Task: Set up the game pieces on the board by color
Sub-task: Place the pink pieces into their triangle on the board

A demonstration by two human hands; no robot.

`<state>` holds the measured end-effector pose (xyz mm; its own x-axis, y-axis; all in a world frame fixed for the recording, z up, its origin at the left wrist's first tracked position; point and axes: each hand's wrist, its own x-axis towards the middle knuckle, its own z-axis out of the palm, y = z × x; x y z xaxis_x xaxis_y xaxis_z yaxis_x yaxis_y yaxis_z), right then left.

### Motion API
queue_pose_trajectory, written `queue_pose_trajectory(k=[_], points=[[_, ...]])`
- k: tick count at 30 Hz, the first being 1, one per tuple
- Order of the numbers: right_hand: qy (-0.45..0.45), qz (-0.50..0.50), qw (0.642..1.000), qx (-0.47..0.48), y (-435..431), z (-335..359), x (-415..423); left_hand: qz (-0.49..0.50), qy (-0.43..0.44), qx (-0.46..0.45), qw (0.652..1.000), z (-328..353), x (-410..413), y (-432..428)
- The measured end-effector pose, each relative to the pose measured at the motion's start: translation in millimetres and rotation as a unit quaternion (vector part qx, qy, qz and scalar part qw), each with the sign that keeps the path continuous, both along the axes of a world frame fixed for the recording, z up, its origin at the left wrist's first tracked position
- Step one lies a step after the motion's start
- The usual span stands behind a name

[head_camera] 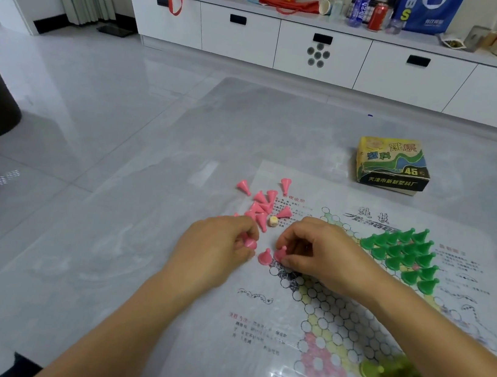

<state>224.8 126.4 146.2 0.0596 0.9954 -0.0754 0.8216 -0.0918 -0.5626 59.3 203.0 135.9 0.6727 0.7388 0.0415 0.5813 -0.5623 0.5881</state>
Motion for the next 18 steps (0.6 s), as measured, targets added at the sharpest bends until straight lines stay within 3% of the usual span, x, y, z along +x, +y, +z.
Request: queue_pose_trajectory(k=[5,11,14,18], points=[[0.006,0.000,1.000,-0.005,1,0,0,0.008,-0.028,-0.041,0.999,2,-1,0],[0.091,-0.057,0.994,0.022,-6,10,2,-0.013,-0.056,-0.103,0.993,9,-1,-3],[0.065,-0.025,0.996,0.061,-15,16,-7,-0.040,-0.069,-0.119,0.990,14,1,-11],[-0.006,0.007,1.000,0.030,-23,16,-14,-0.068,-0.030,-0.091,0.993,7,7,-23]])
